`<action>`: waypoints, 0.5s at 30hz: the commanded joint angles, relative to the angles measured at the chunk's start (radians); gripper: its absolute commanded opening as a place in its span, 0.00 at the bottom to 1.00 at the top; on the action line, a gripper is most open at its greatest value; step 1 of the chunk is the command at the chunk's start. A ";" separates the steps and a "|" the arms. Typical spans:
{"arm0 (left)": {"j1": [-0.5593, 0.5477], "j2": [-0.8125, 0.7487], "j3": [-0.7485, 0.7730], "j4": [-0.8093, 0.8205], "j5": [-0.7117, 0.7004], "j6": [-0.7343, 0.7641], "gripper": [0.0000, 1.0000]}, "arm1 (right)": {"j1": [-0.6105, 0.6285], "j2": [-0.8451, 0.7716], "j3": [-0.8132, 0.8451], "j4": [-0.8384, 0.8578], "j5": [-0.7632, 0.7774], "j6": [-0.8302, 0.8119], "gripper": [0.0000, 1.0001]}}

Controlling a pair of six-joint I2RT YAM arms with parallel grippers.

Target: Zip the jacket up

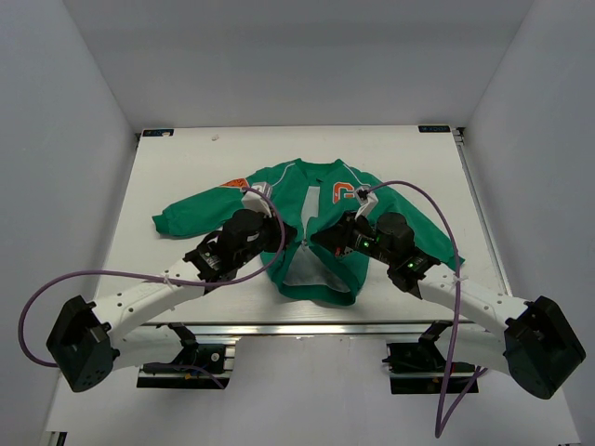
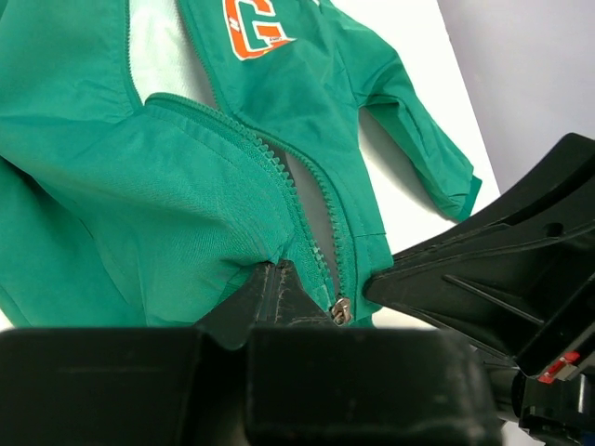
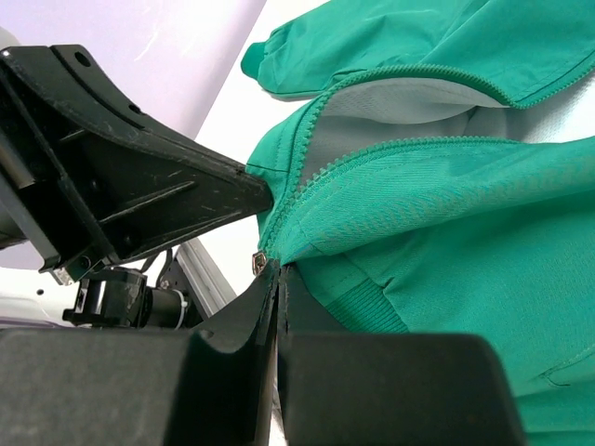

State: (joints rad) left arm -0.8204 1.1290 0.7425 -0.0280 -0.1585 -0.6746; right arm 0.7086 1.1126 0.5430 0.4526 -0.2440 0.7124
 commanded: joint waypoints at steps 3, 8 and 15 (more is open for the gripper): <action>-0.002 -0.051 -0.020 0.050 0.019 0.001 0.00 | 0.002 -0.013 0.023 0.069 0.040 0.018 0.00; -0.003 -0.060 -0.028 0.051 0.019 0.003 0.00 | 0.002 -0.017 0.021 0.061 0.074 0.039 0.00; -0.003 -0.084 -0.058 0.085 0.030 0.016 0.00 | 0.002 0.012 0.032 0.069 0.039 0.065 0.00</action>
State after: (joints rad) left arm -0.8204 1.0813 0.6945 0.0154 -0.1467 -0.6727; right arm 0.7090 1.1152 0.5430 0.4553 -0.2024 0.7593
